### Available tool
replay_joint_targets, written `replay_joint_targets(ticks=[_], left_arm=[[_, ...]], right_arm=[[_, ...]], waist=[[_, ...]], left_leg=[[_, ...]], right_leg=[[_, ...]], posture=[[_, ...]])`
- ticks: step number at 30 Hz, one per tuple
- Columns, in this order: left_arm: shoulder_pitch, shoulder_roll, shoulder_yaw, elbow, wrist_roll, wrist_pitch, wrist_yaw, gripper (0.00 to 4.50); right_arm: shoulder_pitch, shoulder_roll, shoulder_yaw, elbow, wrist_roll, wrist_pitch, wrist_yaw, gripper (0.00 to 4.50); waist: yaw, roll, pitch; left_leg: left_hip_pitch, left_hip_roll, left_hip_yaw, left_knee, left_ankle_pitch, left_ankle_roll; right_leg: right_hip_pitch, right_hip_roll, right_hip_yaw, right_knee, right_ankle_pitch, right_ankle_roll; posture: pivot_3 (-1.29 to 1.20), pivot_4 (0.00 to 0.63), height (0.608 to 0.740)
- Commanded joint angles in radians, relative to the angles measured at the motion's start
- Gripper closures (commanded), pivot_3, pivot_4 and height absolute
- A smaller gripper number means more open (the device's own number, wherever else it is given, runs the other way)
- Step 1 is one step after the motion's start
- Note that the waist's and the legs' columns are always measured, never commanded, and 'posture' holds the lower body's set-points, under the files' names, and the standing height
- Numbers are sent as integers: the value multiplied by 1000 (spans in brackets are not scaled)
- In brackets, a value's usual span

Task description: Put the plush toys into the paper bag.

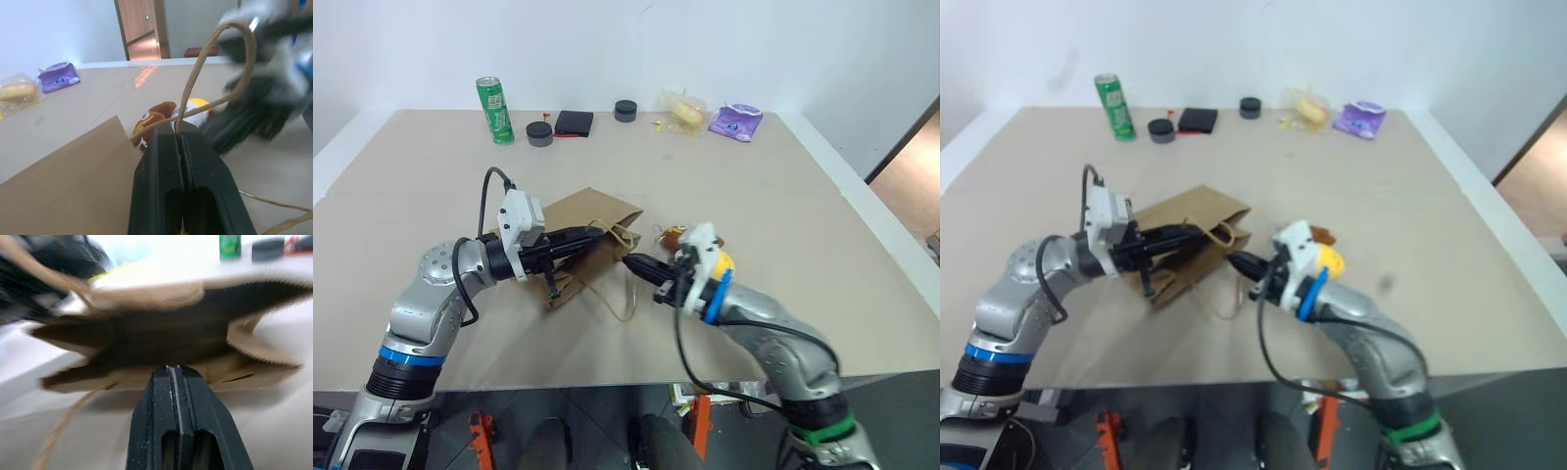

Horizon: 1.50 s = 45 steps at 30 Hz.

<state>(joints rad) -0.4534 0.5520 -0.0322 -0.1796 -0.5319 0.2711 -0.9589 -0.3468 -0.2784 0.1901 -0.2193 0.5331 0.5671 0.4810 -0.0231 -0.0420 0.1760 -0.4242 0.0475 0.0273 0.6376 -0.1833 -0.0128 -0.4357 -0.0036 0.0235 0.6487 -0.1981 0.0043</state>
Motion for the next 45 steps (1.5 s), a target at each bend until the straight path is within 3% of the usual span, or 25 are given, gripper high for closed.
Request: replay_joint_targets(ticks=[1,8,19,27,32,36,42,45], left_arm=[[-12,-7,14,-44,-6,-8,-3,4500],[-20,-57,57,-54,-7,-11,87,4500],[-127,-174,180,-126,17,-48,392,4500],[-40,-161,136,-148,31,-31,377,4500],[47,-162,95,-118,75,-60,344,4500],[54,-173,97,-116,68,-61,337,4500],[50,-173,93,-117,69,-67,322,4500],[44,-174,92,-121,71,-64,320,4500]], right_arm=[[-72,94,10,137,-78,-107,-19,4480],[-125,197,66,376,-247,-123,-96,4480],[-114,171,88,364,-349,24,-108,4480],[-129,184,79,360,-347,-41,-81,4480],[-132,184,23,222,-283,-161,-1,4480],[-132,141,-9,98,-231,-111,48,3151],[-83,-21,-119,-165,-72,49,137,70],[-28,-198,-239,-205,-56,102,173,25]], waist=[[0,0,0],[1,0,0],[2,-3,-7],[1,-3,-7],[1,-3,-7],[1,-3,-7],[3,-3,-7],[5,-3,-7]], left_leg=[[0,0,0,0,0,0],[-1,0,0,0,0,0],[2,0,0,0,0,0],[2,0,1,0,0,0],[1,0,1,0,0,0],[0,0,1,0,0,0],[0,0,1,-1,0,0],[-1,-1,1,-1,0,0]], right_leg=[[-1,0,0,0,0,0],[-1,0,1,0,3,3],[2,-1,1,0,3,3],[2,0,1,0,4,3],[1,0,1,0,2,2],[-1,0,2,0,3,2],[-1,0,1,0,3,2],[0,-2,1,-1,0,-1]], posture=[[0,150,740],[0,150,740],[0,150,740],[0,150,740],[0,150,740],[0,150,740],[0,150,740],[0,150,740]])
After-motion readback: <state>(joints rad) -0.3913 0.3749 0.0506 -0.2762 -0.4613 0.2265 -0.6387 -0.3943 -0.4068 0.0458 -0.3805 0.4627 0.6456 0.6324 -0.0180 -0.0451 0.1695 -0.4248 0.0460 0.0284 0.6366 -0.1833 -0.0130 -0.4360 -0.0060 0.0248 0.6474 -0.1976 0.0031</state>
